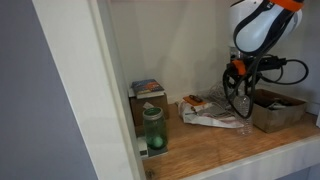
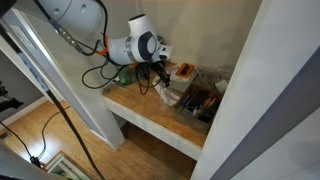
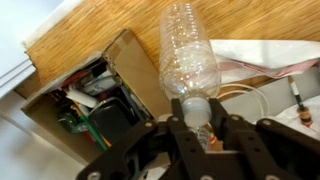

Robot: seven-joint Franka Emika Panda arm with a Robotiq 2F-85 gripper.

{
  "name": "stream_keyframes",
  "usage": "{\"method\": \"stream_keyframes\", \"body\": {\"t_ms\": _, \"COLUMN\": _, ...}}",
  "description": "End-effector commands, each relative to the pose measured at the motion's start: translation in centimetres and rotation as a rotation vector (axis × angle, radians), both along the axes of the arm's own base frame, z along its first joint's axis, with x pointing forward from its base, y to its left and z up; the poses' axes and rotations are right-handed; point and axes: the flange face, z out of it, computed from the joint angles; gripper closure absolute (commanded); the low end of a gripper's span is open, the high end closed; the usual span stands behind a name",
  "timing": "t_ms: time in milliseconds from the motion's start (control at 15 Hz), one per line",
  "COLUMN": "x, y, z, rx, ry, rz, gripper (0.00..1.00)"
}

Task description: Place the bottle of water next to the box

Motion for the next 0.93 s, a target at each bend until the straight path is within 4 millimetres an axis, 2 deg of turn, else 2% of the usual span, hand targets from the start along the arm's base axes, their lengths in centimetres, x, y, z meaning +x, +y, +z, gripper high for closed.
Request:
{"method": "stream_keyframes", "body": {"t_ms": 0, "x": -0.5, "y": -1.3, "z": -0.8, "rx": -0.058, "ry": 0.01, "rz": -0.082, "gripper": 0.92}}
{"method": "stream_keyframes", "body": {"t_ms": 267, "x": -0.6, "y": -2.0, "z": -1.1, "rx": -0.08, "ry": -0.002, "rz": -0.133, "gripper": 0.92}}
{"method": "stream_keyframes", "body": {"t_ms": 867, "x": 0.4, "y": -1.7, "z": -1.9, "rx": -0.062, "ry": -0.103, "rz": -0.216, "gripper": 0.92}}
